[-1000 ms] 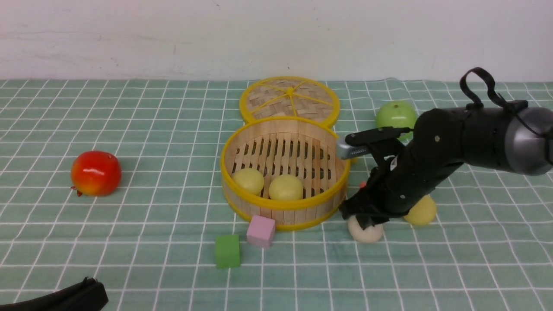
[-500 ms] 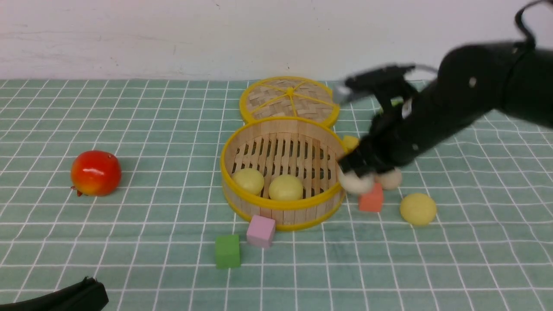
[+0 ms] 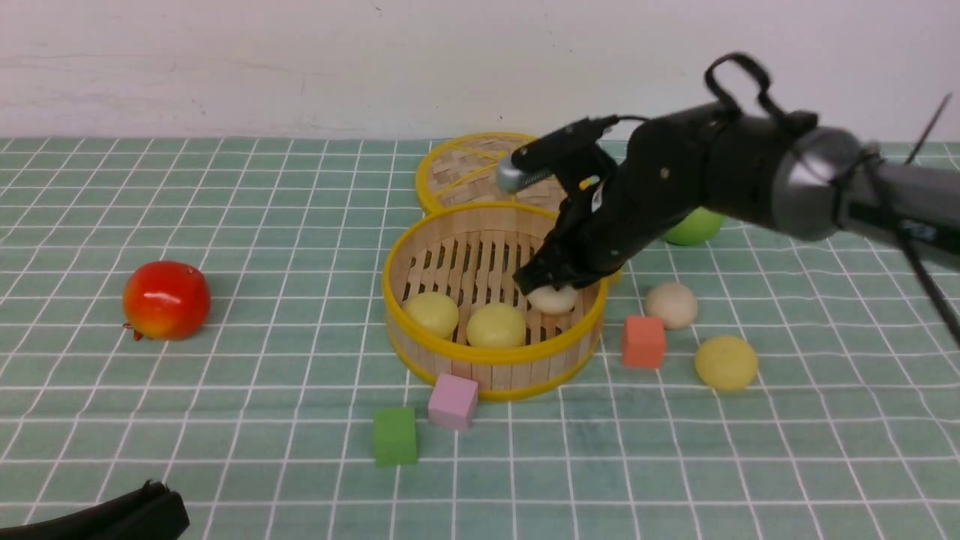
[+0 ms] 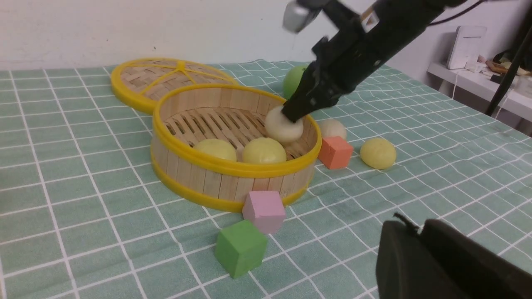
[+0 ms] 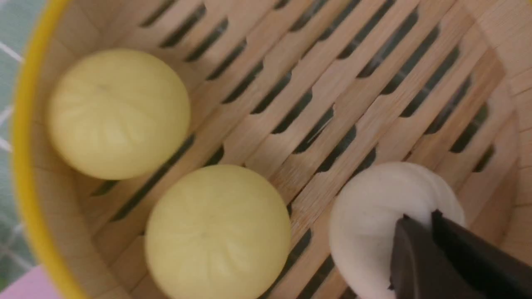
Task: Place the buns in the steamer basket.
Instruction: Use the right arm to put the steamed stuffed bun into the steamer, then use the right arm to grab a steamed stuffed bun
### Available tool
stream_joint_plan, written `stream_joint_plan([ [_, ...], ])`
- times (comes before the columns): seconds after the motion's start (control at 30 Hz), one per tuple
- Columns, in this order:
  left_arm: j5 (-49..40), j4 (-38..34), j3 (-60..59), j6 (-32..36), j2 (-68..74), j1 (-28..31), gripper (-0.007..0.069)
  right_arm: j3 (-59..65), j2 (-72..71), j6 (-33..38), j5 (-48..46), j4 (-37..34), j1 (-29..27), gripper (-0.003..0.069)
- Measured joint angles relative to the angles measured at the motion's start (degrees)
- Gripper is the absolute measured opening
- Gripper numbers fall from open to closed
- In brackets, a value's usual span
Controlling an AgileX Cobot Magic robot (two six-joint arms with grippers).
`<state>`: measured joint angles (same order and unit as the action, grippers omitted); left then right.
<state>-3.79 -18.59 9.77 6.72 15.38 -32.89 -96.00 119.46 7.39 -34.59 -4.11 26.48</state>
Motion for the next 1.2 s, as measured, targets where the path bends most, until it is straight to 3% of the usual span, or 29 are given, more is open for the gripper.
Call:
stream_joint_plan([
  [0.17, 0.0, 0.0, 0.0, 0.0, 0.0, 0.0, 0.0060, -0.2, 1.4, -0.6, 0.8, 0.1, 0.0, 0.0102],
  [0.23, 0.0, 0.0, 0.0, 0.0, 0.0, 0.0, 0.0060, -0.4, 1.5, -1.0, 0.8, 0.0, 0.0, 0.0196],
  [0.27, 0.0, 0.0, 0.0, 0.0, 0.0, 0.0, 0.0060, -0.4, 1.5, -1.2, 0.8, -0.1, 0.0, 0.0204],
  [0.33, 0.0, 0.0, 0.0, 0.0, 0.0, 0.0, 0.0060, -0.4, 0.7, -2.1, 0.5, -0.8, 0.0, 0.0312],
  [0.5, 0.0, 0.0, 0.0, 0.0, 0.0, 0.0, 0.0067, -0.4, -6.2, -2.3, -3.5, -1.3, 0.0, 0.0441],
  [0.7, 0.0, 0.0, 0.0, 0.0, 0.0, 0.0, 0.0071, 0.7, -15.4, -5.9, -14.9, 7.6, -2.2, 0.0412],
  [0.83, 0.0, 0.0, 0.0, 0.0, 0.0, 0.0, 0.0075, 6.8, -15.5, -13.0, -22.4, 11.5, -8.7, 0.0342],
  [0.87, 0.0, 0.0, 0.0, 0.0, 0.0, 0.0, 0.0076, 9.7, -14.0, -14.0, -21.9, 10.5, -12.4, 0.0316],
  [0.93, 0.0, 0.0, 0.0, 0.0, 0.0, 0.0, 0.0078, 11.4, -12.6, -13.7, -19.6, 7.2, -14.7, 0.0304],
  [1.2, 0.0, 0.0, 0.0, 0.0, 0.0, 0.0, 0.0085, 12.2, -8.9, -6.7, -13.1, -5.3, -16.4, 0.0300],
])
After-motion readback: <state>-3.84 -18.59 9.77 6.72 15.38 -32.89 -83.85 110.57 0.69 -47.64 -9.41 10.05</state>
